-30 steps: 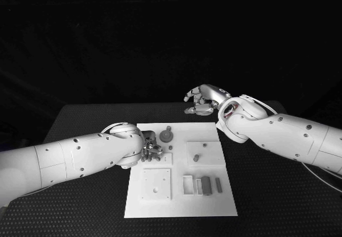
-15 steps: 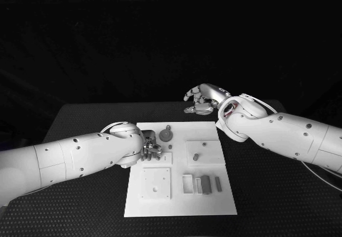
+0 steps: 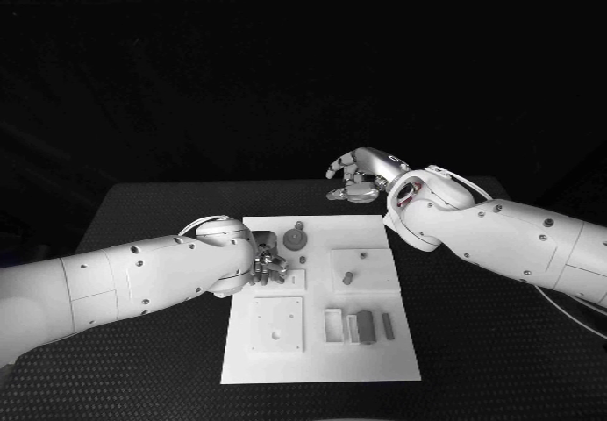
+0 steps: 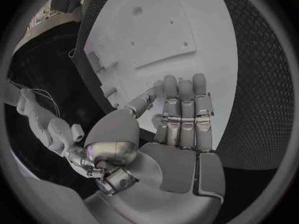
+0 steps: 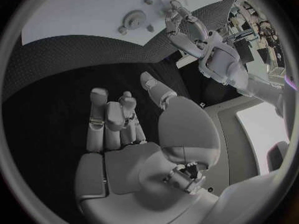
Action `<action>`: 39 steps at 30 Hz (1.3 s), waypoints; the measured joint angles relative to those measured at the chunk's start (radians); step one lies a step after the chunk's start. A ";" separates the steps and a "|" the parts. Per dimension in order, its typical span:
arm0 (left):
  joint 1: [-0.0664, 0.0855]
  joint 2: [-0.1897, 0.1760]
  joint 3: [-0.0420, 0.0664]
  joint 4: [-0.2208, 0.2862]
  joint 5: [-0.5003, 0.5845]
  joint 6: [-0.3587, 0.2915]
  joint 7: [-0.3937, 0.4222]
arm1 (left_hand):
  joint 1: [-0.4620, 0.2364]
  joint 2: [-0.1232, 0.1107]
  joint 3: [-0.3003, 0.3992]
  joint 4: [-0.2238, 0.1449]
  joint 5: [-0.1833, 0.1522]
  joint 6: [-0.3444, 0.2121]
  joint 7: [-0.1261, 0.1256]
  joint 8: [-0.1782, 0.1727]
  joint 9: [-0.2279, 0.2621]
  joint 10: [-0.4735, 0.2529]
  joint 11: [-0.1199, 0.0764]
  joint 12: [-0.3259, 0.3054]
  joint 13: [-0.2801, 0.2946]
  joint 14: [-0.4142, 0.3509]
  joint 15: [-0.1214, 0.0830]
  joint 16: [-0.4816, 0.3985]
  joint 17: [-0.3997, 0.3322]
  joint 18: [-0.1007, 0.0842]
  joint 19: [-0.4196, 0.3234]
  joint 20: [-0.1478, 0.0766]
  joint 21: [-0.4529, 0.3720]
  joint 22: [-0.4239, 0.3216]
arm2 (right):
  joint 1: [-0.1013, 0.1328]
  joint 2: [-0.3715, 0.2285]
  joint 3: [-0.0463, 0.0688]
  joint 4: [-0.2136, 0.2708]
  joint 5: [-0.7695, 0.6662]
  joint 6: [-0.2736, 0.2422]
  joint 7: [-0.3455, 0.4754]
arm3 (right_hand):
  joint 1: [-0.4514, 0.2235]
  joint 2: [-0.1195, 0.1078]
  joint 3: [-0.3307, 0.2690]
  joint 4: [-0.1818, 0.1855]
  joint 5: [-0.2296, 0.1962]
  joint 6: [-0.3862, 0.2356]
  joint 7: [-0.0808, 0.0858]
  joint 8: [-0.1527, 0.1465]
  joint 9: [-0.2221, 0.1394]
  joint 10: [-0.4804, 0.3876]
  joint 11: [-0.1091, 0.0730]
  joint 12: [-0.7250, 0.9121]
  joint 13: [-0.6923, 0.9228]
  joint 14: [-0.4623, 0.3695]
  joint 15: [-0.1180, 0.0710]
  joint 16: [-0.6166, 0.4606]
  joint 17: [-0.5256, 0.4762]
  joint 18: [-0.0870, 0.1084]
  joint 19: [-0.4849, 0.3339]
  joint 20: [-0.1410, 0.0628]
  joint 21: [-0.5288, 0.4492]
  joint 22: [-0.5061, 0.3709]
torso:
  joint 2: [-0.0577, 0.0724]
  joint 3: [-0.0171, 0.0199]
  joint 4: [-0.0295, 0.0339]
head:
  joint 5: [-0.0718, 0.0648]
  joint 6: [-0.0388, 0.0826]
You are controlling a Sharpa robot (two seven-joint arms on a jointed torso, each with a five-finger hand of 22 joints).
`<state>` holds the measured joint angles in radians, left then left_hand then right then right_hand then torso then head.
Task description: Assemble the parts on the task board
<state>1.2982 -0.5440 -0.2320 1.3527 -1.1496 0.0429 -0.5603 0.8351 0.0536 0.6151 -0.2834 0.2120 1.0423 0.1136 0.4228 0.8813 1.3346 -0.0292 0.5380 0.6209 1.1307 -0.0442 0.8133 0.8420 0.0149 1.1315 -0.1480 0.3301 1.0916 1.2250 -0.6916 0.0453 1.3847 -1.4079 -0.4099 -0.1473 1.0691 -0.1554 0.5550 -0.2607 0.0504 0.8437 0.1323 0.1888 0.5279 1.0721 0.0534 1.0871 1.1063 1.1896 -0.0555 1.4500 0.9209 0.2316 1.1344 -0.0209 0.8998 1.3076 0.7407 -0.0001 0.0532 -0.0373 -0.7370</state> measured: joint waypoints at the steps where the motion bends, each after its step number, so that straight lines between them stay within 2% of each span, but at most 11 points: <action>1: 0.000 0.000 0.000 0.000 -0.002 0.000 0.000 | -0.001 -0.001 0.000 0.000 0.000 0.000 0.000 0.000 0.000 0.001 -0.001 0.000 0.000 0.000 0.000 0.000 0.000 0.000 0.000 0.000 0.000 0.000 | 0.000 0.000 0.000 0.000 0.000 0.000 0.000 | 0.000 0.000 0.000 0.000 0.000 0.000 0.000 0.000 0.000 0.000 0.000 0.000 0.000 0.000 0.000 0.000 0.000 0.000 0.000 0.000 0.000 0.000 | 0.000 0.0000 0.0000 | 0.000 0.000; 21: -0.003 -0.001 0.000 -0.001 -0.018 -0.001 0.006 | -0.010 -0.010 0.004 0.007 -0.020 0.004 0.000 0.004 0.002 0.005 -0.005 0.015 -0.004 0.003 -0.003 0.019 -0.011 0.000 0.009 -0.002 0.000 0.012 | 0.000 0.001 0.000 -0.001 0.001 0.002 0.001 | 0.000 0.000 0.000 -0.006 0.000 -0.002 -0.002 0.000 0.000 0.000 0.000 0.000 -0.001 0.000 0.000 0.000 0.000 0.000 0.000 0.000 0.000 0.000 | 0.000 0.0005 -0.0011 | 0.001 -0.001; 24: -0.003 0.000 0.000 -0.003 -0.018 -0.002 0.007 | -0.011 -0.011 0.004 0.007 -0.018 0.007 -0.001 0.004 0.003 0.011 -0.011 0.015 -0.005 0.006 -0.006 0.023 -0.013 0.000 0.010 -0.003 0.000 0.016 | 0.000 0.001 0.000 -0.001 0.002 0.002 0.001 | 0.000 0.000 0.000 -0.006 0.000 -0.002 -0.002 0.000 0.000 0.000 0.000 0.000 -0.002 0.000 0.000 0.000 0.000 0.000 0.000 0.000 -0.003 0.000 | 0.000 0.0006 -0.0009 | 0.001 -0.001; 27: -0.004 0.001 -0.001 -0.003 -0.018 -0.002 0.008 | -0.012 -0.012 0.007 0.003 0.009 0.008 -0.002 0.010 0.007 0.012 -0.012 0.020 -0.005 0.006 -0.006 0.031 -0.016 0.000 0.018 -0.004 0.000 0.022 | 0.000 0.001 0.000 -0.001 0.002 0.003 0.001 | 0.000 0.000 0.000 -0.006 0.000 -0.002 -0.002 0.000 0.000 0.000 0.000 0.000 -0.002 0.000 0.000 0.000 0.000 0.000 0.000 0.000 -0.004 0.000 | 0.000 0.0012 -0.0007 | 0.001 -0.001; 31: -0.004 0.004 -0.001 -0.004 -0.019 -0.002 0.008 | -0.009 -0.015 0.010 0.001 0.019 0.009 -0.002 0.013 0.010 0.014 -0.014 0.026 -0.005 0.009 -0.009 0.036 -0.019 0.000 0.018 -0.004 0.000 0.027 | 0.000 0.001 0.000 -0.001 0.002 0.003 0.001 | 0.000 0.000 0.000 -0.006 0.000 -0.002 -0.002 0.000 0.000 0.000 0.000 0.000 -0.002 0.000 0.000 0.000 0.000 0.000 0.000 0.000 -0.003 0.000 | 0.000 0.0019 -0.0009 | 0.003 0.000; 39: -0.003 0.013 -0.001 -0.009 -0.025 0.000 0.004 | 0.009 -0.032 0.012 -0.002 0.062 0.017 -0.003 0.016 0.013 0.021 -0.021 0.033 -0.006 0.013 -0.013 0.053 -0.026 0.000 0.027 -0.006 0.000 0.039 | 0.000 0.000 0.000 -0.001 0.002 0.004 0.001 | 0.000 0.000 0.000 -0.006 0.000 -0.002 -0.002 0.000 0.000 0.000 0.000 0.000 -0.002 0.000 0.000 0.000 -0.001 0.000 -0.002 0.002 -0.003 0.000 | 0.000 0.0016 -0.0010 | 0.003 0.001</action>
<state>1.2953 -0.5314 -0.2327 1.3439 -1.1747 0.0429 -0.5561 0.8445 0.0213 0.6273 -0.2849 0.2739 1.0595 0.1105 0.4386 0.8946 1.3560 -0.0505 0.5707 0.6150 1.1436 -0.0571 0.8666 0.8158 0.0149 1.1584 -0.1537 0.3301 1.1306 1.2249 -0.6915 0.0453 1.3838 -1.4059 -0.4055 -0.1466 1.0691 -0.1554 0.5550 -0.2663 0.0503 0.8418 0.1305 0.1888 0.5279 1.0721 0.0533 1.0871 1.1046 1.1896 -0.0556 1.4500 0.9202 0.2316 1.1328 -0.0193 0.8963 1.3076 0.7406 0.0015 0.0523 -0.0347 -0.7361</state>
